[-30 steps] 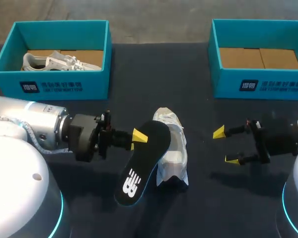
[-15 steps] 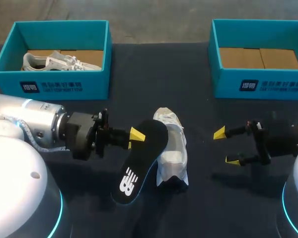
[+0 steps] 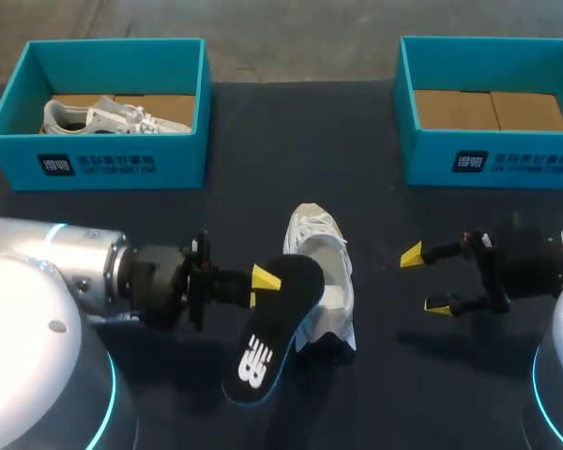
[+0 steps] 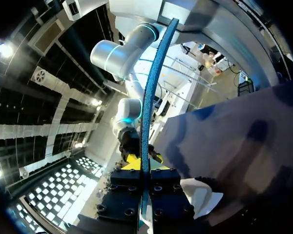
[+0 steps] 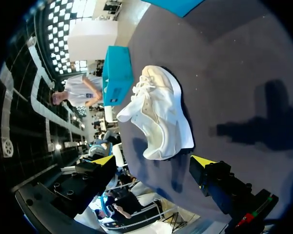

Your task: Take the shoe out of the shoebox, open the shoe tongue, remove and reinsert the insole, then place the shoe into the shoebox

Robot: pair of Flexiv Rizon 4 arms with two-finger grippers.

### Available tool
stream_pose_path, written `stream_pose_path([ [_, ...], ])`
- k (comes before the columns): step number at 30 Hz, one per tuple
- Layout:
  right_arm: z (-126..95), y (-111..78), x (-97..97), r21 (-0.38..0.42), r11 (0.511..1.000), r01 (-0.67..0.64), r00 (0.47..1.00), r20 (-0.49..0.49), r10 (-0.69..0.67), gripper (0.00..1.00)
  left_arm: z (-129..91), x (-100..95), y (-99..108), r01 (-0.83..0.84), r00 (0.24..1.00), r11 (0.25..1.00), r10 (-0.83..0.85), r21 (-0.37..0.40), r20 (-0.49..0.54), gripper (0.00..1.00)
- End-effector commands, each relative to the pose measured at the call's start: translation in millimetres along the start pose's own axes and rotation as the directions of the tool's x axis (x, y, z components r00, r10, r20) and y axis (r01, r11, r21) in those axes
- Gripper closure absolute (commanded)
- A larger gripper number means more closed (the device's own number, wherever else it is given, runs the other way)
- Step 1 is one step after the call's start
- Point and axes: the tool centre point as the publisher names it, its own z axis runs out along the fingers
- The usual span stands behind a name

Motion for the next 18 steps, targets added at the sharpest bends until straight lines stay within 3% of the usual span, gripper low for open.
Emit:
stream_pose_path([
  [1, -3, -10.7, 0.1, -0.015, 1.0, -0.002, 1.0, 0.01, 0.003, 0.0, -2, 3.7, -13, 0.024, 1.0, 0.999, -0.023, -0.037, 0.018, 1.0],
  [8, 1, -17.0, -0.8, -0.007, 1.0, -0.015, 0.999, 0.03, 0.015, 0.0, -8, 10.9, -10, 0.18, 0.98, 0.984, -0.179, -0.003, 0.09, 1.0],
  [18, 8, -17.9, -7.5, -0.007, 0.999, -0.033, 0.998, 0.048, 0.033, 0.0, 6, 25.1, -3, 0.27, 0.96, 0.963, -0.27, 0.014, 0.072, 1.0],
])
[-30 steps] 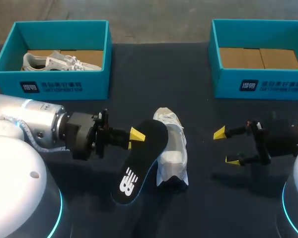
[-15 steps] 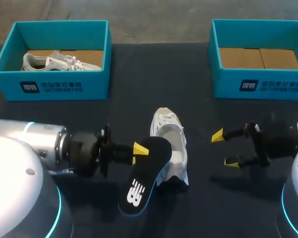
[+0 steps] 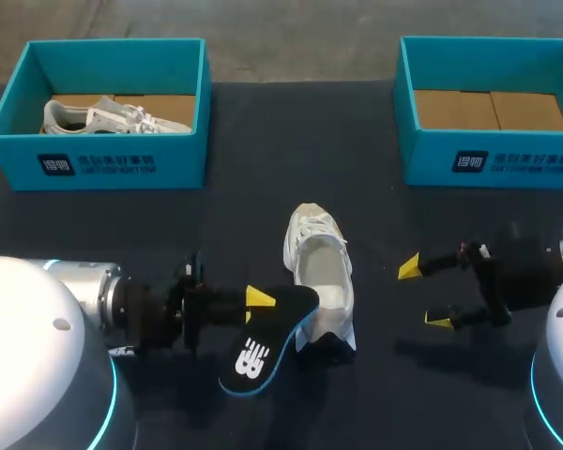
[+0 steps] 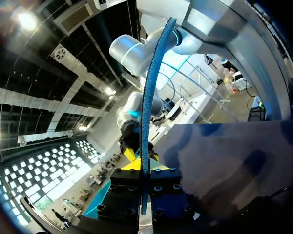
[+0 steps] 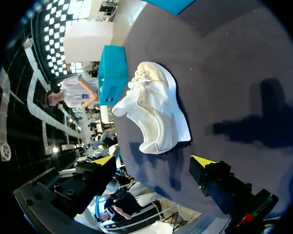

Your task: Take the shoe out of the shoebox, open the shoe tongue, remove and reinsert the insole, then place the shoe into the shoebox

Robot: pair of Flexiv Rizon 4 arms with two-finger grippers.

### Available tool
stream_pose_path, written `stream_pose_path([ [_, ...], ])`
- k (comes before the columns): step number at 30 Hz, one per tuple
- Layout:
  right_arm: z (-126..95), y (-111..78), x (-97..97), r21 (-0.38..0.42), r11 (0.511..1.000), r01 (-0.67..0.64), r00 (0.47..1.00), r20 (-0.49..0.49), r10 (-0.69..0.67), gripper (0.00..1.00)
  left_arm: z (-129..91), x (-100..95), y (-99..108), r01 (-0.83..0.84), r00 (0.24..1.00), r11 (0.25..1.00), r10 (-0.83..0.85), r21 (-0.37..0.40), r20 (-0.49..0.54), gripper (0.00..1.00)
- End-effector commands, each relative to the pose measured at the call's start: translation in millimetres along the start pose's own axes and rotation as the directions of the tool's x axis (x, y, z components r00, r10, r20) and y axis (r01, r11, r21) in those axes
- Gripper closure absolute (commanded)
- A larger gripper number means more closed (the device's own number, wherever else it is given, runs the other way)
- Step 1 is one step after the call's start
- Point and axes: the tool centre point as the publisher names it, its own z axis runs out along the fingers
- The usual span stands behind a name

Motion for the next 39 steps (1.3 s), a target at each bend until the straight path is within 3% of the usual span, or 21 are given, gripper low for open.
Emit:
stream_pose_path([
  [1, 6, -1.4, -1.3, -0.002, 1.0, -0.007, 1.0, 0.01, 0.007, 0.0, 11, 2.0, 8, 0.026, 1.0, 1.0, -0.025, 0.006, -0.009, 1.0],
  [19, 17, 3.1, -12.7, -0.017, 0.996, -0.09, 0.995, 0.03, 0.09, 0.0, 31, 12.3, 31, 0.107, 0.994, 0.993, -0.107, 0.059, -0.004, 1.0],
  [26, 30, 11.3, -4.5, -0.002, 0.997, -0.074, 0.997, 0.002, 0.074, 0.0, 34, 9.9, 42, 0.096, 0.995, 0.992, -0.096, 0.084, -0.001, 1.0],
  [33, 44, 7.7, -1.1, 0.031, 0.996, -0.078, 0.997, 0.01, 0.077, 0.0, 35, 11.9, 50, 0.096, 0.995, 0.991, -0.097, 0.088, 0.006, 1.0],
  [39, 46, -7.1, -4.5, 0.022, 0.997, -0.079, 0.997, -0.005, 0.079, 0.0, 35, 12.2, 51, 0.095, 0.995, 0.991, -0.096, 0.091, 0.008, 1.0],
])
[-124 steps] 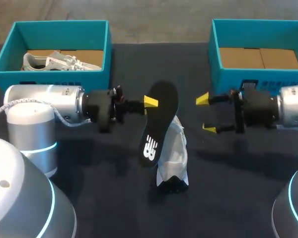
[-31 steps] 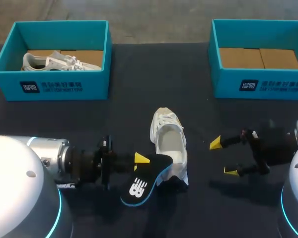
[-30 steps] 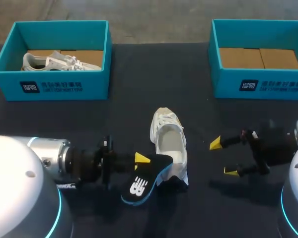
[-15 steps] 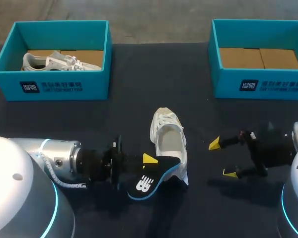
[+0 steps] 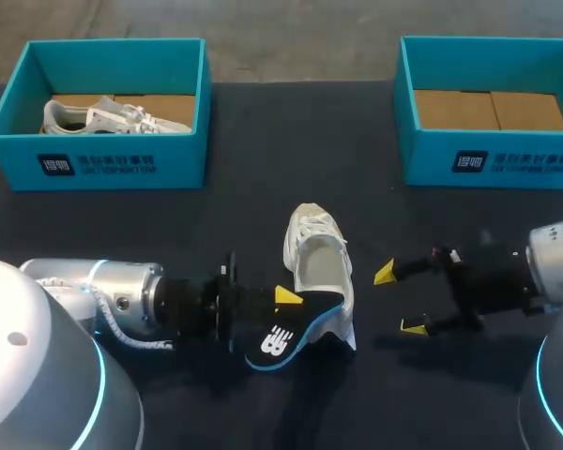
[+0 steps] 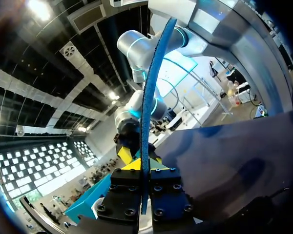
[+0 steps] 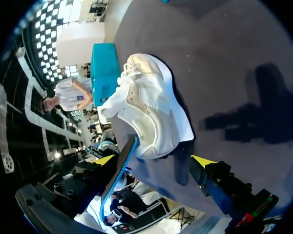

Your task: Take the shoe out of the shoebox, open the shoe tongue, remove and reinsert the insole, then place the shoe into the shoebox

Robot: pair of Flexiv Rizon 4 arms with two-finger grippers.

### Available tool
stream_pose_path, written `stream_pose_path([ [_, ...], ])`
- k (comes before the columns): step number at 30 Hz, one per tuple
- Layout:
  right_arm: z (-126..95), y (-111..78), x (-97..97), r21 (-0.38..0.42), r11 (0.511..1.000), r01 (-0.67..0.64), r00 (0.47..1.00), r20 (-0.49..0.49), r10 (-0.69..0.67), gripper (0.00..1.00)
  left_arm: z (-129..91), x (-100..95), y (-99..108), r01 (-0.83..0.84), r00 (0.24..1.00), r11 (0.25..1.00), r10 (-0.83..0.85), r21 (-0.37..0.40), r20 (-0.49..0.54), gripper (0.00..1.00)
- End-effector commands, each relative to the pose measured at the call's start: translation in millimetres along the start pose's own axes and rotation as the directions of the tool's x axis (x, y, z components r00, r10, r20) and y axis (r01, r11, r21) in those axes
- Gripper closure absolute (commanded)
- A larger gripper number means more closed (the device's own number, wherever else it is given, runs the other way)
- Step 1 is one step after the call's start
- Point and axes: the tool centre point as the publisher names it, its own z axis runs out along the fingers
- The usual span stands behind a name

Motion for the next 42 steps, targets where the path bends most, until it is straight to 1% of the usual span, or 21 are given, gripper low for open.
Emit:
stream_pose_path([
  [1, 8, -10.4, -3.5, -0.02, 1.0, -0.004, 1.0, -0.017, 0.003, 0.0, 2, 0.8, 2, -0.001, 1.0, 1.0, 0.001, 0.004, 0.002, 1.0],
  [6, 9, -18.4, -5.6, -0.028, 1.0, -0.004, 0.999, -0.032, 0.003, 0.0, 3, 2.4, 5, 0.001, 1.0, 1.0, -0.001, 0.006, 0.001, 1.0],
  [10, 12, -19.4, -7.0, -0.023, 1.0, -0.01, 0.999, -0.04, 0.009, 0.0, 3, 3.6, 7, 0.004, 1.0, 1.0, -0.004, 0.006, 0.003, 1.0],
  [17, 14, -18.0, -8.2, -0.013, 1.0, -0.015, 0.999, -0.051, 0.014, 0.0, 3, 6.6, 7, 0.006, 1.0, 1.0, -0.006, 0.007, 0.006, 1.0],
  [25, 10, -10.7, -5.2, -0.02, 1.0, -0.018, 0.998, -0.053, 0.017, 0.0, 3, 7.2, 6, 0.001, 1.0, 1.0, -0.001, 0.012, 0.003, 1.0],
  [33, 9, -10.3, -5.6, -0.021, 0.999, -0.025, 0.998, -0.058, 0.023, 0.0, 3, 4.1, 10, 0.021, 0.999, 1.0, -0.02, -0.01, 0.025, 1.0],
  [36, 9, -10.3, -5.6, -0.021, 0.999, -0.025, 0.998, -0.058, 0.023, 0.0, 3, 3.2, 11, 0.031, 0.999, 1.0, -0.031, -0.003, 0.032, 1.0],
  [38, 9, -10.3, -5.6, -0.021, 0.999, -0.025, 0.998, -0.058, 0.023, 0.0, 4, 2.5, 13, 0.044, 0.998, 0.999, -0.045, 0.023, 0.04, 1.0],
  [42, 9, -10.3, -5.6, -0.021, 0.999, -0.025, 0.998, -0.058, 0.023, 0.0, 5, 2.2, 15, 0.05, 0.998, 0.998, -0.051, 0.025, 0.038, 1.0],
])
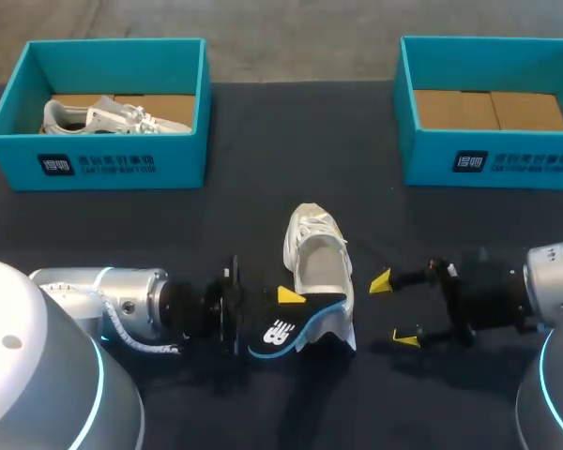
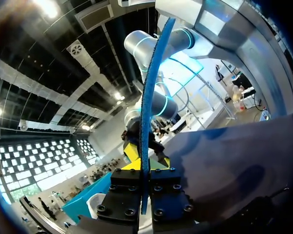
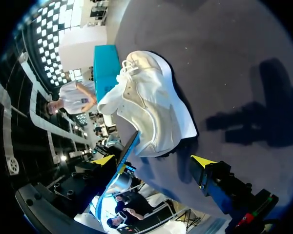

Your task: Take the shoe out of the shoebox, open the shoe tongue, remove and reinsert the insole, then place the shoe into the shoebox

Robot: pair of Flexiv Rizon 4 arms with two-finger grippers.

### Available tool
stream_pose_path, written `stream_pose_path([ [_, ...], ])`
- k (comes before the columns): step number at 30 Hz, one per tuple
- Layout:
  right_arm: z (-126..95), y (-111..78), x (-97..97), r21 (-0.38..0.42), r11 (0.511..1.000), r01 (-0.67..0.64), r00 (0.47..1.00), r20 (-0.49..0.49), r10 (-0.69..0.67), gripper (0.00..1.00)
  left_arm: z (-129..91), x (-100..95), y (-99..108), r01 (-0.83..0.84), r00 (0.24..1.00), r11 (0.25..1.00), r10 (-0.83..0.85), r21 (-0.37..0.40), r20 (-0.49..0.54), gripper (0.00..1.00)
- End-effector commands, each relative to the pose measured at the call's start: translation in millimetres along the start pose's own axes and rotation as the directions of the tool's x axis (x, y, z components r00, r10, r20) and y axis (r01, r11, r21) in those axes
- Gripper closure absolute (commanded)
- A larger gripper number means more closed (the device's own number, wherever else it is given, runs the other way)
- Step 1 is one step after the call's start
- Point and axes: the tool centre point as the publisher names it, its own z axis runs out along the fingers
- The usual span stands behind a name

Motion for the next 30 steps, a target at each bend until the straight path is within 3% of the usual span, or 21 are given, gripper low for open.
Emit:
stream_pose_path([
  [1, 0, -0.7, 0.3, -0.001, 1.0, 0.0, 1.0, 0.0, 0.0, 0.0, 3, 1.2, 7, 0.005, 1.0, 1.0, -0.005, 0.006, -0.007, 1.0],
  [30, 0, -0.7, 0.3, -0.001, 1.0, 0.0, 1.0, 0.0, 0.0, 0.0, 7, -1.9, 38, 0.021, 1.0, 0.999, -0.021, -0.031, -0.008, 1.0],
])
